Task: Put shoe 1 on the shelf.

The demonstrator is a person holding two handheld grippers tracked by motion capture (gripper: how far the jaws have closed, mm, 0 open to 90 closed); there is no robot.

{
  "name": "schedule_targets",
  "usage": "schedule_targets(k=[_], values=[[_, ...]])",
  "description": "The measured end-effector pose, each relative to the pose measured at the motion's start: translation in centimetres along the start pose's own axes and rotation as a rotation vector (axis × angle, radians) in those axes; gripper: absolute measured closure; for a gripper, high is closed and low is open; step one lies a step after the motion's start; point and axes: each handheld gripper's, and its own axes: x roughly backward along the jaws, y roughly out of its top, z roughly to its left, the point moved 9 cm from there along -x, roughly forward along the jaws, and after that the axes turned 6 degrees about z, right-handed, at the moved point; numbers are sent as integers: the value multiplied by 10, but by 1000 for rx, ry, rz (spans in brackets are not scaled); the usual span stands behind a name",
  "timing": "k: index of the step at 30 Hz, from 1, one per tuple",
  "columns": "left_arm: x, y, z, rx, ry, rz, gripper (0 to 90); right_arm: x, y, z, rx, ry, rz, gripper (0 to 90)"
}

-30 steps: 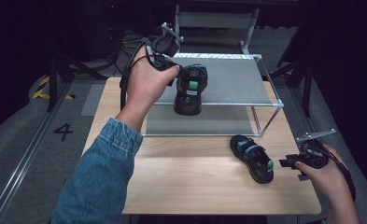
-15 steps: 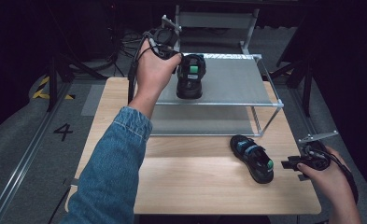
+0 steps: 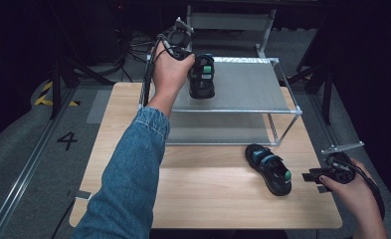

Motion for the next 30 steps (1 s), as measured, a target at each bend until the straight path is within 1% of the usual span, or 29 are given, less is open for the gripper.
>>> schedule_targets(k=[1, 3, 6, 8, 11, 13, 14, 15, 16, 19, 22, 26, 27, 28, 29, 30], values=[[-2, 0, 0, 8, -3, 1, 706, -1, 0, 0, -2, 4, 4, 586], [-7, 1, -1, 10, -5, 7, 706, -1, -1, 0, -6, 5, 5, 586], [-15, 2, -1, 11, -2, 13, 705, -1, -1, 0, -5, 5, 3, 586], [-17, 2, -1, 12, -1, 19, 705, -1, -1, -1, -10, 7, 2, 585], [-26, 1, -3, 11, -11, 21, 705, -2, -2, -2, -13, 6, 5, 584], [-29, 2, -4, 4, -18, 20, 704, -3, -2, -2, -7, 9, 7, 584], [-30, 1, -4, 8, -20, 20, 704, -3, -1, -2, -5, 8, 8, 584], [-31, 1, -4, -1, -20, 22, 704, -3, -1, -1, -8, 10, 9, 583], [-33, 2, -5, -1, -20, 21, 703, -3, -1, -1, -8, 11, 10, 582], [-36, 1, -5, 4, -10, 27, 702, -3, -2, -2, -11, 7, 10, 581], [-40, -1, -5, -4, 2, 41, 701, -2, -2, -2, -11, 7, 7, 580], [-42, -1, -7, -12, 3, 36, 700, -3, -2, -2, -9, 9, 5, 580], [-42, -2, -7, -25, 6, 46, 699, -3, -2, -2, -8, 9, 8, 580], [-43, -3, -8, -25, 3, 55, 697, -3, -2, -2, -9, 9, 9, 579], [-43, -4, -8, -38, 2, 65, 694, -3, -2, -2, -9, 8, 9, 579], [-43, -5, -8, -39, 0, 68, 688, -4, -2, -2, -12, 9, 8, 579]])
